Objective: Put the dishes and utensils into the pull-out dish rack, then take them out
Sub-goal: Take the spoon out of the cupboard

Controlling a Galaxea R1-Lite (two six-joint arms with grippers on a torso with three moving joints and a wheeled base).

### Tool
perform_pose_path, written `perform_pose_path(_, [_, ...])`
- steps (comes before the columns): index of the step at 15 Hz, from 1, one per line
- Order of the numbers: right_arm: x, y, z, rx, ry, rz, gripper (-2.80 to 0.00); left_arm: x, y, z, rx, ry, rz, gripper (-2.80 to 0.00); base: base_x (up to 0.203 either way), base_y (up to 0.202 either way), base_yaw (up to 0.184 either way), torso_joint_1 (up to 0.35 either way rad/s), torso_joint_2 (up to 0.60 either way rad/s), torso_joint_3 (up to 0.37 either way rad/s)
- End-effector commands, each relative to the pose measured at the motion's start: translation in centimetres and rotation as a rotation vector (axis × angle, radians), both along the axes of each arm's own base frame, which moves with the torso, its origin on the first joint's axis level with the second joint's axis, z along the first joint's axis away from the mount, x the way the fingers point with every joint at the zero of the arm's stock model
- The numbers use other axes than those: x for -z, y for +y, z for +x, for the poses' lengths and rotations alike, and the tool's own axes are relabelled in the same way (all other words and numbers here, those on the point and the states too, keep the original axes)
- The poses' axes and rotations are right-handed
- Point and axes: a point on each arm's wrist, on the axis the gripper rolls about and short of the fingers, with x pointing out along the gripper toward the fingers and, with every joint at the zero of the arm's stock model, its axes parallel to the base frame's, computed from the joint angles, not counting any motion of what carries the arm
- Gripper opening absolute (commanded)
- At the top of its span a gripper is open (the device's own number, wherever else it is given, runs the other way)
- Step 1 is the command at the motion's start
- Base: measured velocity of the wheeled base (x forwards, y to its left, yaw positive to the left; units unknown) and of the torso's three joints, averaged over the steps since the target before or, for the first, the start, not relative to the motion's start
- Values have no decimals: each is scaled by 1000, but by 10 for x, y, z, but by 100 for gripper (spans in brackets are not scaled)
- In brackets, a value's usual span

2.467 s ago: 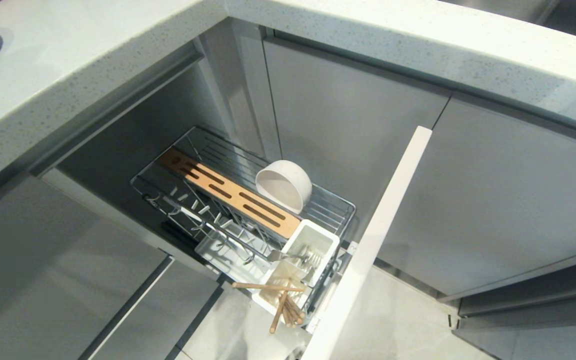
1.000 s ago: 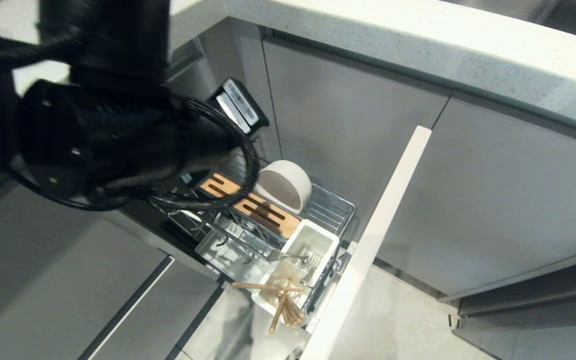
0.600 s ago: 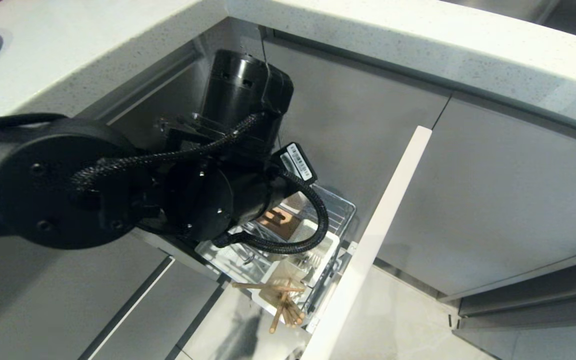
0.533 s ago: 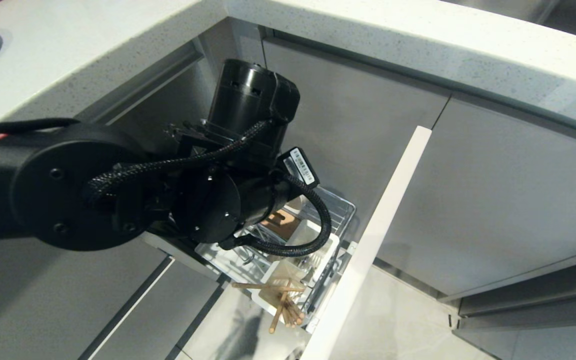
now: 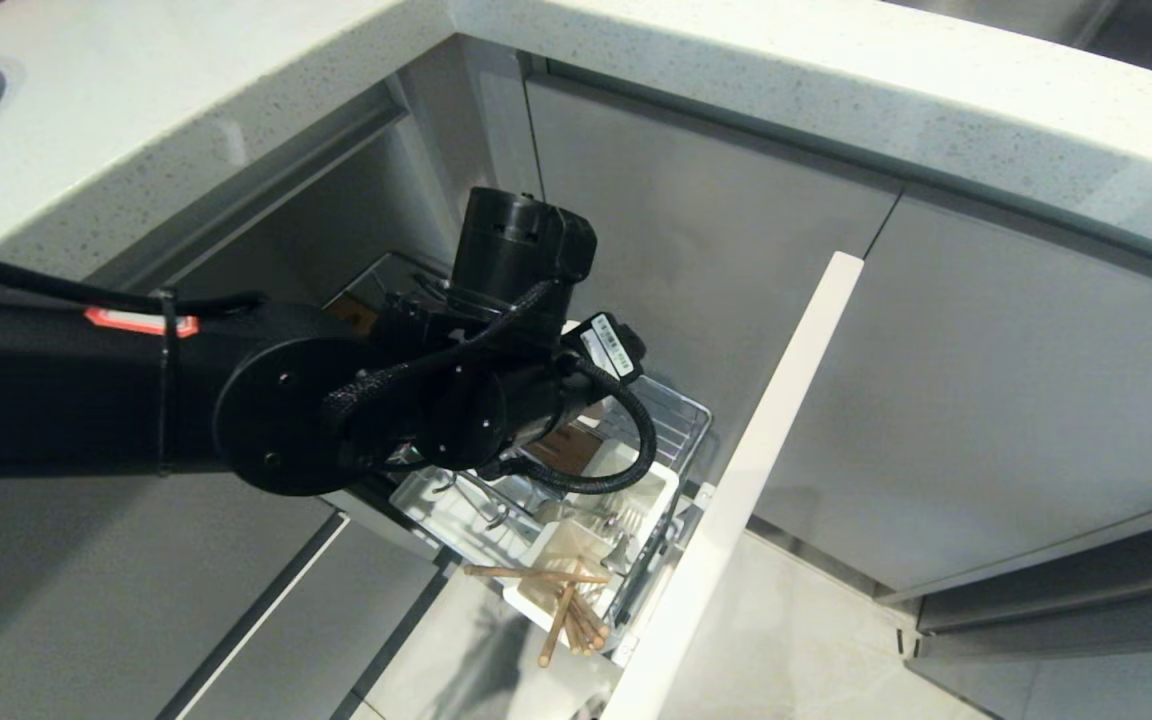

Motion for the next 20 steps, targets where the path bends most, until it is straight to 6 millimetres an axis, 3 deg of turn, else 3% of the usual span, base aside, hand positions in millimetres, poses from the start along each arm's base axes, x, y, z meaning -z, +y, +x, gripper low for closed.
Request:
perform_pose_path(1, [0,0,0,-1,-3,0,-280,14,-1,19,-21,-17,13,0,0,0,0,0,0,0])
perform_pose_path(7, [0,0,0,-1,-3,1,-280,24,0,39,-19,-62,9,0,0,0,0,0,0,0])
perform_pose_path(14, [0,0,0,-1,-1,-1,-280,19,4,40,-21,-85,2,0,0,0,0,0,0,0])
perform_pose_path(15, [0,0,0,-1,-3,-1,-280,18,4,40,-21,-87,2,-205,0,0,0,0,0,0])
perform_pose_path(16, [0,0,0,0,-3,0,-280,19,4,39,-19,-85,4,-280,0,0,0,0,0,0])
perform_pose_path(20, [0,0,0,0,-3,-1,-280,13,6,36,-20,-95,-7,-280,0,0,0,0,0,0])
